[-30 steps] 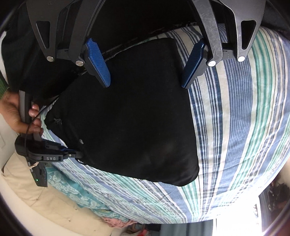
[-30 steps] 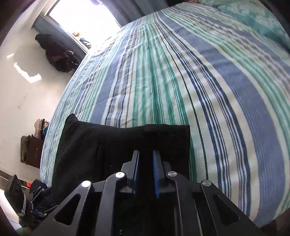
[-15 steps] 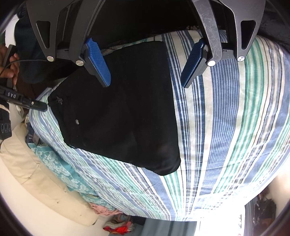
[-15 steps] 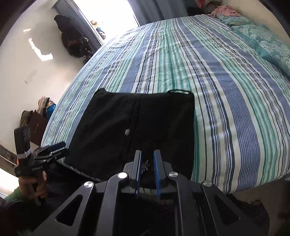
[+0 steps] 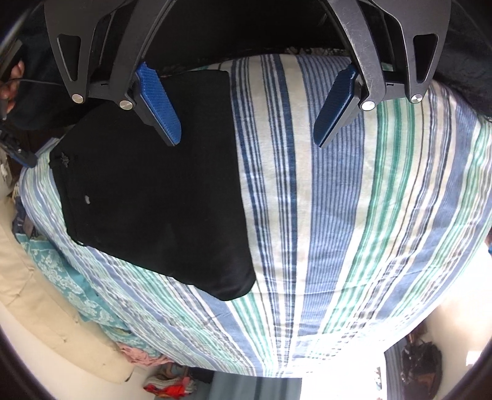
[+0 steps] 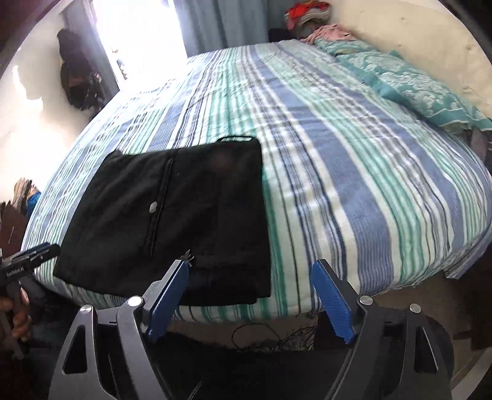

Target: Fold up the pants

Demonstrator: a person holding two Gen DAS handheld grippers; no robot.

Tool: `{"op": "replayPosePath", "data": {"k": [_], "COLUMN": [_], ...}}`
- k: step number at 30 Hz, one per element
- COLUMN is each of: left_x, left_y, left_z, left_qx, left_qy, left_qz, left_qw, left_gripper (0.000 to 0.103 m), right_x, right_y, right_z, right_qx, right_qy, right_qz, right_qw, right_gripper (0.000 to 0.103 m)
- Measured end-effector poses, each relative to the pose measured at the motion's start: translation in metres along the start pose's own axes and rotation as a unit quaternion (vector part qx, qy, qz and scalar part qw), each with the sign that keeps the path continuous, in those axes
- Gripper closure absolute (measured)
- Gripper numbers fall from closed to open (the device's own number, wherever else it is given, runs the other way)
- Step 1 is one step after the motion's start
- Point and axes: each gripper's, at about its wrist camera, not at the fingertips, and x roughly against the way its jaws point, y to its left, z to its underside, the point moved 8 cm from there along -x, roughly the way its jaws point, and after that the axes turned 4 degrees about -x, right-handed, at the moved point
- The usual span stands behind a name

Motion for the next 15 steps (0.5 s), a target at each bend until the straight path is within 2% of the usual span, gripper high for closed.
{"op": "replayPosePath", "data": {"k": [5, 15], "left_x": [0.002, 0.002], "left_y": [0.011, 0.024], "left_z": [0.000, 0.001], "left_qx": [0.005, 0.008], "left_qy": [-0.006, -0.004], "left_qz": [-0.028, -0.056], "left_qw": [0.9996, 0.9984], "left_gripper": [0.009, 0.009], "right_x": [0.016, 0.017], "right_y": [-0.016, -0.012], "right_z": [-0.006, -0.009], "right_qx": [-0.044, -0.048], "right_qy": [-0.042, -0.048], "right_qz": [0.005, 0.005], "right_qw": [0.998, 0.998], "right_gripper": [0.021, 0.021]}}
